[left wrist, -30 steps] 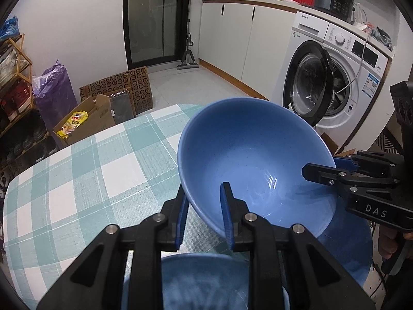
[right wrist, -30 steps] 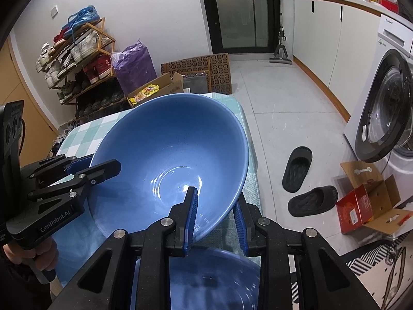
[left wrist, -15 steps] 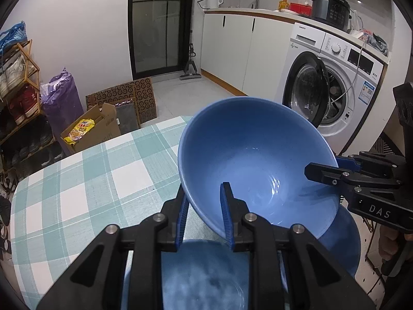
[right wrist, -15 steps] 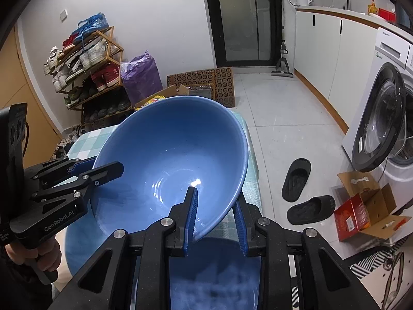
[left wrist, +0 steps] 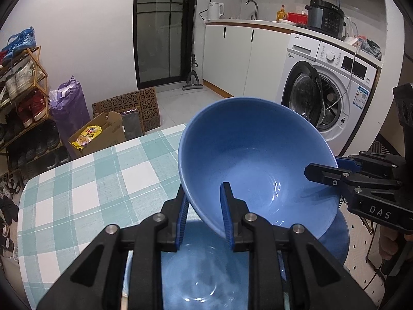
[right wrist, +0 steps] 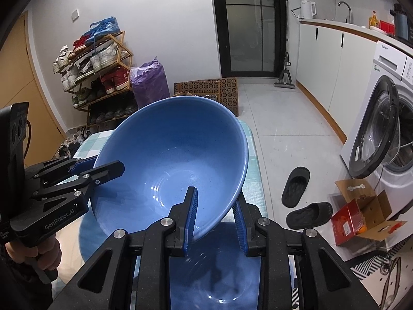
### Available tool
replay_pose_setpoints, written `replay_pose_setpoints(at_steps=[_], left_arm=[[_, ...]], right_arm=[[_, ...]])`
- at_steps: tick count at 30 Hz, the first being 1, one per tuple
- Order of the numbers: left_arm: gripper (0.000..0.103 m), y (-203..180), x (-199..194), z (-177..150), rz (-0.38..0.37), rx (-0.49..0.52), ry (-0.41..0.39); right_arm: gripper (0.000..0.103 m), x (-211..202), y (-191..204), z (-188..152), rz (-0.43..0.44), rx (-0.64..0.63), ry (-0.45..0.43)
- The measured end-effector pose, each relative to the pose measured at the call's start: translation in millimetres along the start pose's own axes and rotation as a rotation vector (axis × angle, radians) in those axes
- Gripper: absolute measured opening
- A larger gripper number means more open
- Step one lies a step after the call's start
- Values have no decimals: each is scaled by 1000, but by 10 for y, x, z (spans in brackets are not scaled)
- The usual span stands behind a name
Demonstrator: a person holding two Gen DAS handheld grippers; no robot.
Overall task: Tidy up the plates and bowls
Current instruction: 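Lift the large blue bowl off the table with both tools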
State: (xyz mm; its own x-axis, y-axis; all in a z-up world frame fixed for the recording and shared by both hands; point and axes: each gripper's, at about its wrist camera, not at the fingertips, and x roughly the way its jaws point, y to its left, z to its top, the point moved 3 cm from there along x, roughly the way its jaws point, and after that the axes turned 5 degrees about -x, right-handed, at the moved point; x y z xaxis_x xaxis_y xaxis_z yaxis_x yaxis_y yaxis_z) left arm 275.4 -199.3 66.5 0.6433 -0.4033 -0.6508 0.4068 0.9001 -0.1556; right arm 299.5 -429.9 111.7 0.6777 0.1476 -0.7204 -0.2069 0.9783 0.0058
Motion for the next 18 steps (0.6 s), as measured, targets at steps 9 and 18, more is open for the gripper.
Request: replay_pose_setpoints(at_steps=[9, 18], left_arm=[[22, 93, -157, -102, 8, -13, -17], [22, 261, -315, -248, 38, -42, -30]], right_arm=[[28, -160, 208, -97, -2, -29, -14], [28, -163, 483, -139, 18, -68, -10]])
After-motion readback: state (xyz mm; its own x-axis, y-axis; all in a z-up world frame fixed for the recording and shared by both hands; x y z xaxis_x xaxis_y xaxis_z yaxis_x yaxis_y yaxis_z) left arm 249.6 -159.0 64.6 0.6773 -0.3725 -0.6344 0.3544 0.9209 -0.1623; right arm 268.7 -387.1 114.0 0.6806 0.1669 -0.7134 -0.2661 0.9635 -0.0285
